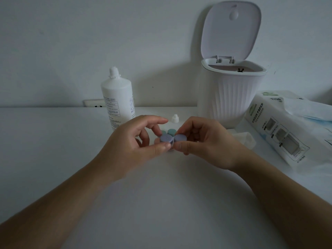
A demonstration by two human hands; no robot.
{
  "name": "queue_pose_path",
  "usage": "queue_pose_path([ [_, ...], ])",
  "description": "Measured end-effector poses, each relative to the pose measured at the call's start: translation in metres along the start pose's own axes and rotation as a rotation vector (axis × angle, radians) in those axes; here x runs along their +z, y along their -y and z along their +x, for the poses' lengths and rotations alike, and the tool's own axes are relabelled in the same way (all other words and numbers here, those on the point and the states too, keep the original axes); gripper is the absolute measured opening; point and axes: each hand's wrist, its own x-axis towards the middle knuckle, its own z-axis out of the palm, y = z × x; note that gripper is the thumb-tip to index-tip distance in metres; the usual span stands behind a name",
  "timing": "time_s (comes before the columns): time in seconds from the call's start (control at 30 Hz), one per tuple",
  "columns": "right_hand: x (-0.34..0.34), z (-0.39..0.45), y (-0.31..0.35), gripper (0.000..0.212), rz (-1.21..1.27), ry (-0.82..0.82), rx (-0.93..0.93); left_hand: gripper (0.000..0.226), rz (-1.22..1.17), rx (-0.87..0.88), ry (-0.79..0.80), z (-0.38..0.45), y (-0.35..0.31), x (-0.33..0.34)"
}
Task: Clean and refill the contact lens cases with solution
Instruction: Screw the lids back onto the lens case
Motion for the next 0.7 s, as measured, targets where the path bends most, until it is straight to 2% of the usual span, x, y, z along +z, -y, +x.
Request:
queue_pose_path([
  [0.1,-0.0015,0.0004,-0.0019,0.023,-0.012,0.007,0.004,0.04,0.008,0.013,0.008,-0.0011,-0.0029,0.0005],
  [0.23,-0.0018,0.0005,-0.003,0.019,0.004,0.008,-0.001,0.043,-0.051,-0.013,0.044,-0.0023,-0.0069,-0.0004],
  [0.33,-0.0009,0.0002,-0.0017,0.02,-0.001,0.013,-0.007,0.047,-0.065,-0.008,0.077,-0.003,-0.0078,-0.0008],
  [0.47,-0.0003,0.0002,-0.0005,0.028,0.013,0.005,-0.006,0.045,0.016,0.002,0.041,-0.0018,-0.0051,-0.0011],
  [0.6,-0.0008,-0.0001,-0.0013,0.033,0.008,0.009,-0.009,0.025,0.098,0.013,-0.031,-0.0011,-0.0031,-0.0019],
  [0.7,-0.0013,0.0002,-0.0024,0.034,0.008,0.009,-0.009,0.018,0.105,0.028,-0.02,-0.0006,-0.0046,-0.0012],
])
